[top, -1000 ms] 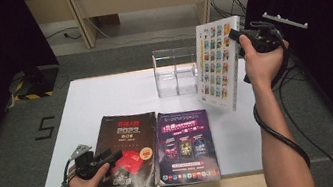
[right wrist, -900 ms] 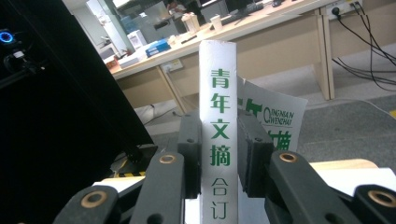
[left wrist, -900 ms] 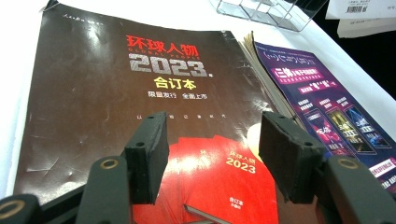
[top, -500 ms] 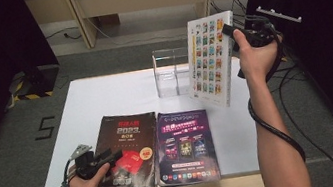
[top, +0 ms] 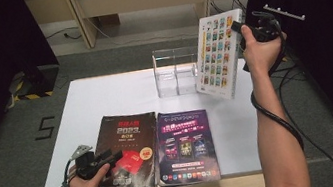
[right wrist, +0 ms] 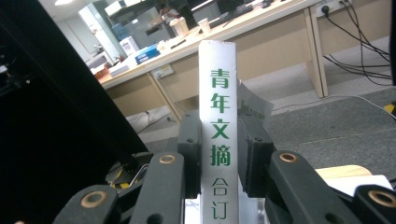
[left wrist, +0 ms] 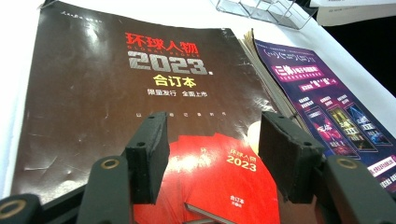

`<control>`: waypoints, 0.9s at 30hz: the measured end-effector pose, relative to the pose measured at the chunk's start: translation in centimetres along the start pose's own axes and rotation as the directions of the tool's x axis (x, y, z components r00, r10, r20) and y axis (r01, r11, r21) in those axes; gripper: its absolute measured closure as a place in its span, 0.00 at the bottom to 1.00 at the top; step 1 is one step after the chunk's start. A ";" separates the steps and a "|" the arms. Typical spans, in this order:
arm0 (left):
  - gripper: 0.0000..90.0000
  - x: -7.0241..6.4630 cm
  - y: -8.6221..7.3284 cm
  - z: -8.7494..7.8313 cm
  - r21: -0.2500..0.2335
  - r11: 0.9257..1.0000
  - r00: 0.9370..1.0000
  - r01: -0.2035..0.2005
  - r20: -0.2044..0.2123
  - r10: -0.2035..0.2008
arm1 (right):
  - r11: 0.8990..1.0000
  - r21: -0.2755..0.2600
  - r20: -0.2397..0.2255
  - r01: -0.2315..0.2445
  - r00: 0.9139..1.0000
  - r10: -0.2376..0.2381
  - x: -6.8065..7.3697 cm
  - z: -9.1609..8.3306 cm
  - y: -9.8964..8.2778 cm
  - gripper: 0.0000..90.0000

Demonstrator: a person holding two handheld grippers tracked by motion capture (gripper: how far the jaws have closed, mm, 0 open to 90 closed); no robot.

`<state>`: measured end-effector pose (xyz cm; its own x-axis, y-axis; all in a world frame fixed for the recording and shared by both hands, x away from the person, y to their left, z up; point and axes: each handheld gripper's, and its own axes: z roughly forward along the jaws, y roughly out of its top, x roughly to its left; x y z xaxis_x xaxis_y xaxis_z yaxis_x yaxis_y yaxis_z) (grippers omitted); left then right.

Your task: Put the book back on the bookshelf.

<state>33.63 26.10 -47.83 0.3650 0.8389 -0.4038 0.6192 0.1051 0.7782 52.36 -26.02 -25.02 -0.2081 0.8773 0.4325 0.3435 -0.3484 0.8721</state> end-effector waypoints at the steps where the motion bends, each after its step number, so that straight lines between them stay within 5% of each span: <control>1: 0.47 0.0 0.0 0.0 0.000 1.000 1.000 0.000 0.000 0.000 | 1.000 0.000 0.000 0.000 1.000 0.000 0.0 0.0 0.0 0.82; 12: 0.47 -0.1 0.0 -0.2 -0.004 1.000 1.000 -0.001 0.004 0.001 | 0.999 -0.034 0.065 0.033 0.997 -0.030 -1.1 -1.0 0.6 0.82; 23: 0.47 0.0 0.0 -0.1 -0.001 1.000 1.000 0.000 0.008 0.000 | 0.983 -0.041 0.157 0.181 0.972 -0.172 1.0 0.2 -0.2 0.82; 27: 0.47 0.2 -0.1 0.0 0.000 1.000 1.000 0.005 0.005 -0.005 | 0.978 -0.056 0.168 0.203 0.967 -0.191 2.0 0.6 -0.7 0.82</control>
<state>33.63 26.22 -48.01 0.3654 0.8355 -0.4104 0.6214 0.1093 0.7758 52.29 -23.87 -24.89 -0.1134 0.9703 0.2135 0.2426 -0.1813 0.9530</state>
